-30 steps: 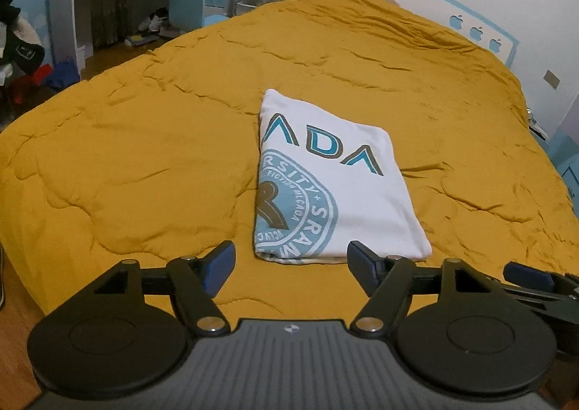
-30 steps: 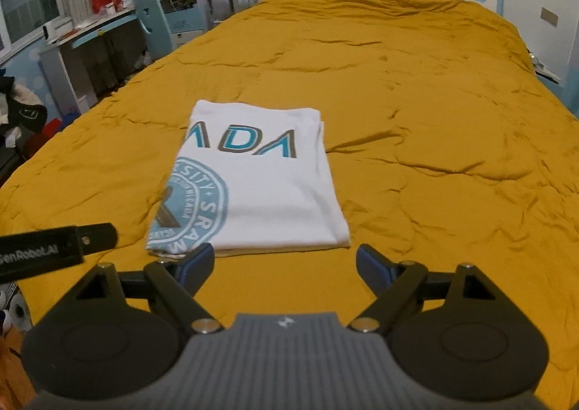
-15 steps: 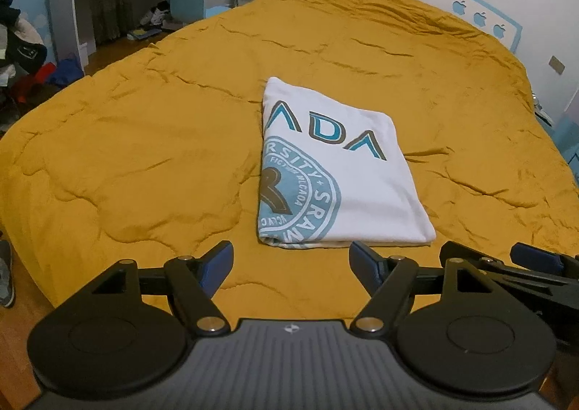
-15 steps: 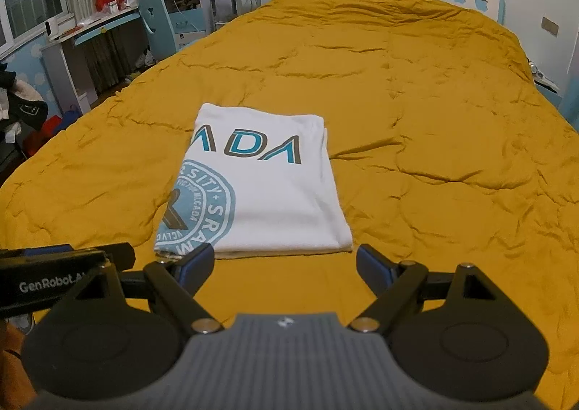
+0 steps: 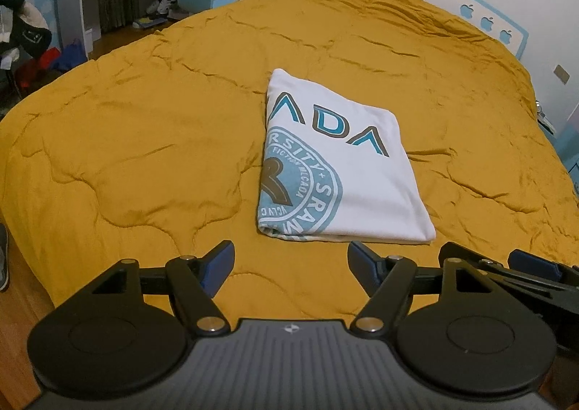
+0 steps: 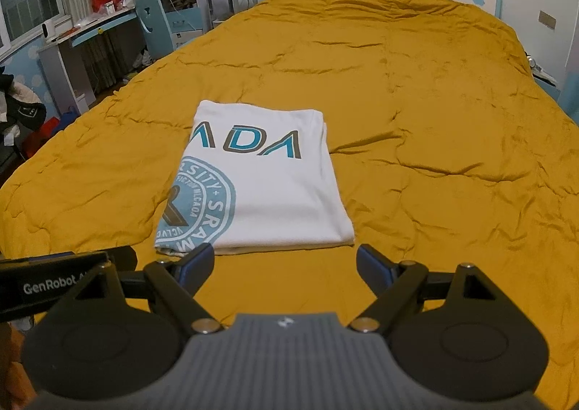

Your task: Fold small clothes

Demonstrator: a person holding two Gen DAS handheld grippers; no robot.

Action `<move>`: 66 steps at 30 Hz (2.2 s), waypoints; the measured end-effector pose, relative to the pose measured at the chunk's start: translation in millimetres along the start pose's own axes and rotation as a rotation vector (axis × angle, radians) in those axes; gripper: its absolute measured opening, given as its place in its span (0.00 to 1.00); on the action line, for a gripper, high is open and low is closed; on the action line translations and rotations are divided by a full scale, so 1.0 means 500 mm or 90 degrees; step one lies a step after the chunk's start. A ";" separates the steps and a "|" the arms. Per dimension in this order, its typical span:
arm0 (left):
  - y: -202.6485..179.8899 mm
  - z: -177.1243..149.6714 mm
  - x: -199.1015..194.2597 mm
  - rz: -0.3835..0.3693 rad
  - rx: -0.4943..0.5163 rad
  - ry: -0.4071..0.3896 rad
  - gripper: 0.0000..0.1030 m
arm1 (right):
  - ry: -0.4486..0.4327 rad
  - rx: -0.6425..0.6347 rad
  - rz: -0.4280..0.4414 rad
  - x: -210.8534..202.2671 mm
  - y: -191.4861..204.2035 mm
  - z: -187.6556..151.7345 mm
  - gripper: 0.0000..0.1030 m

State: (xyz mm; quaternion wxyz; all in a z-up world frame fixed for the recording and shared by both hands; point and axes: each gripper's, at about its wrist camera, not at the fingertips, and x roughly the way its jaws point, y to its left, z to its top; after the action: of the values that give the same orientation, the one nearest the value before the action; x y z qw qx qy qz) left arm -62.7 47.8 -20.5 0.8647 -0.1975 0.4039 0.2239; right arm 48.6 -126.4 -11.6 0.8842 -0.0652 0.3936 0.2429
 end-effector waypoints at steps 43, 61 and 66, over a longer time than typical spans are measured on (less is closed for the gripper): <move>-0.011 0.010 0.005 0.046 0.057 0.038 0.81 | 0.010 -0.015 -0.020 0.012 0.010 -0.002 0.79; -0.019 0.000 0.012 0.060 0.065 0.059 0.81 | 0.017 -0.011 -0.016 0.019 0.008 -0.004 0.79; -0.023 0.000 0.014 0.068 0.070 0.060 0.81 | 0.020 -0.012 -0.018 0.021 0.008 -0.005 0.79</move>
State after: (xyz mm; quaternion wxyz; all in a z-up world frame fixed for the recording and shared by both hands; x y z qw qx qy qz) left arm -52.5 40.1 -24.3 0.8413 -0.1380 0.4655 0.2376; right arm 51.0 -119.4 -20.8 0.8806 -0.0830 0.4043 0.2327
